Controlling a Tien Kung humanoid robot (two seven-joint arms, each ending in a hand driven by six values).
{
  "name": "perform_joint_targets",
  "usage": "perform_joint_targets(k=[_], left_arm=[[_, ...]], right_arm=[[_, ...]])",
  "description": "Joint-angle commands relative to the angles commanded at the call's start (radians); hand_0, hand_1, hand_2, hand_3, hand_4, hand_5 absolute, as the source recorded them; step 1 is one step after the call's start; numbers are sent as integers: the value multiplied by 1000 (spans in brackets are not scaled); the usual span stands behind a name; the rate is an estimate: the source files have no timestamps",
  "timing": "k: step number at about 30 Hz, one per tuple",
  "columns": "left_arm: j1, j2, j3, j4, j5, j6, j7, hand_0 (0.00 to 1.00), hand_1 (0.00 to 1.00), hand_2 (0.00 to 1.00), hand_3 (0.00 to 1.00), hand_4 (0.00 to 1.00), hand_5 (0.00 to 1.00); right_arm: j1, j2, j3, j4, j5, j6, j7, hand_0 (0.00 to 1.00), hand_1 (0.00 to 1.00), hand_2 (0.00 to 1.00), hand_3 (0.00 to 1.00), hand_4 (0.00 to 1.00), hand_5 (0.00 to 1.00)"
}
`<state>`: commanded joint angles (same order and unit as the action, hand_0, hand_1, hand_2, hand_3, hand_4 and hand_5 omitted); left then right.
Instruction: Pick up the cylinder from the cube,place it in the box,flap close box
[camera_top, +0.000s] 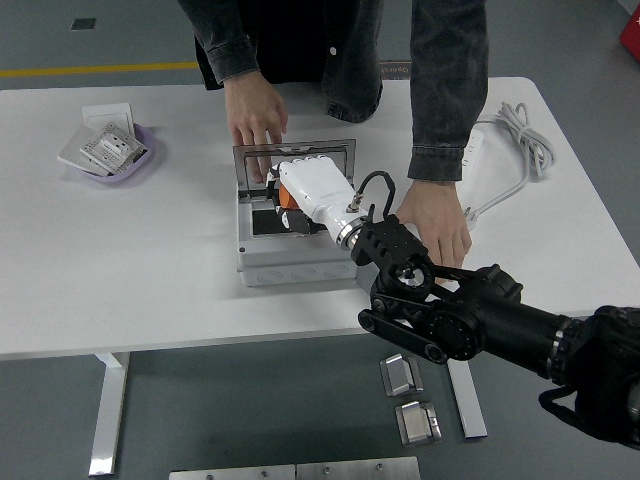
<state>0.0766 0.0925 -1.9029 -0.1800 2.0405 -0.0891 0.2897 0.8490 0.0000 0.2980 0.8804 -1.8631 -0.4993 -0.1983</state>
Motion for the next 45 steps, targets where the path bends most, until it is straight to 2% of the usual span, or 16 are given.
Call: perform_joint_targets(k=[8, 18, 19, 24, 25, 30, 31, 36, 37, 42, 43, 45], left_arm=[[-4, -2, -4, 0, 8, -1, 1, 690, 691, 616, 722, 723, 454], [-13, -7, -8, 0, 16, -3, 1, 690, 690, 617, 720, 723, 453], [-14, -7, -7, 0, 15, -3, 1, 690, 690, 617, 721, 723, 454], [-21, -8, 1, 0, 8, -4, 0, 690, 690, 617, 721, 723, 454], [-22, -8, 4, 0, 6, -4, 0, 690, 691, 617, 722, 723, 452], [-25, -9, 10, 0, 0, -5, 0, 690, 691, 617, 722, 723, 452], [-25, -9, 12, 0, -1, -5, 0, 690, 690, 616, 721, 723, 453], [-29, -8, 18, 0, -5, -5, -2, 690, 690, 616, 721, 723, 453], [-29, -8, 20, 0, -7, -5, -2, 690, 691, 616, 722, 723, 452], [-33, -11, 24, 0, -8, -7, -3, 690, 691, 616, 722, 723, 452], [-33, -11, 24, 0, -7, -7, -3, 690, 690, 616, 721, 720, 453], [-34, -11, 25, 0, -6, -8, -3, 690, 690, 616, 721, 720, 453]], right_arm=[[-1, 0, 5, 1, 9, -12, 6, 2, 87, 392, 333, 41, 2], [-5, 0, 4, -7, 78, -18, 45, 2, 88, 399, 340, 53, 2], [-6, 0, 5, -8, 89, -16, 51, 2, 110, 432, 460, 298, 4], [-8, 0, 10, -15, 125, -3, 74, 2, 110, 432, 460, 298, 4], [-9, 0, 12, -16, 130, -1, 79, 2, 161, 481, 599, 383, 80], [-16, 0, 15, -23, 146, 7, 95, 2, 161, 481, 599, 383, 80], [-18, 0, 16, -24, 149, 8, 99, 127, 303, 562, 675, 531, 311], [-30, 0, 20, -33, 155, 13, 110, 127, 303, 562, 675, 531, 311], [-31, 0, 21, -35, 155, 15, 111, 182, 367, 604, 754, 651, 342], [-32, 0, 31, -38, 151, 18, 117, 182, 367, 604, 754, 651, 342], [-31, 0, 34, -37, 151, 19, 118, 220, 391, 622, 799, 740, 385], [-29, 0, 41, -37, 149, 20, 122, 220, 391, 622, 799, 740, 385]])
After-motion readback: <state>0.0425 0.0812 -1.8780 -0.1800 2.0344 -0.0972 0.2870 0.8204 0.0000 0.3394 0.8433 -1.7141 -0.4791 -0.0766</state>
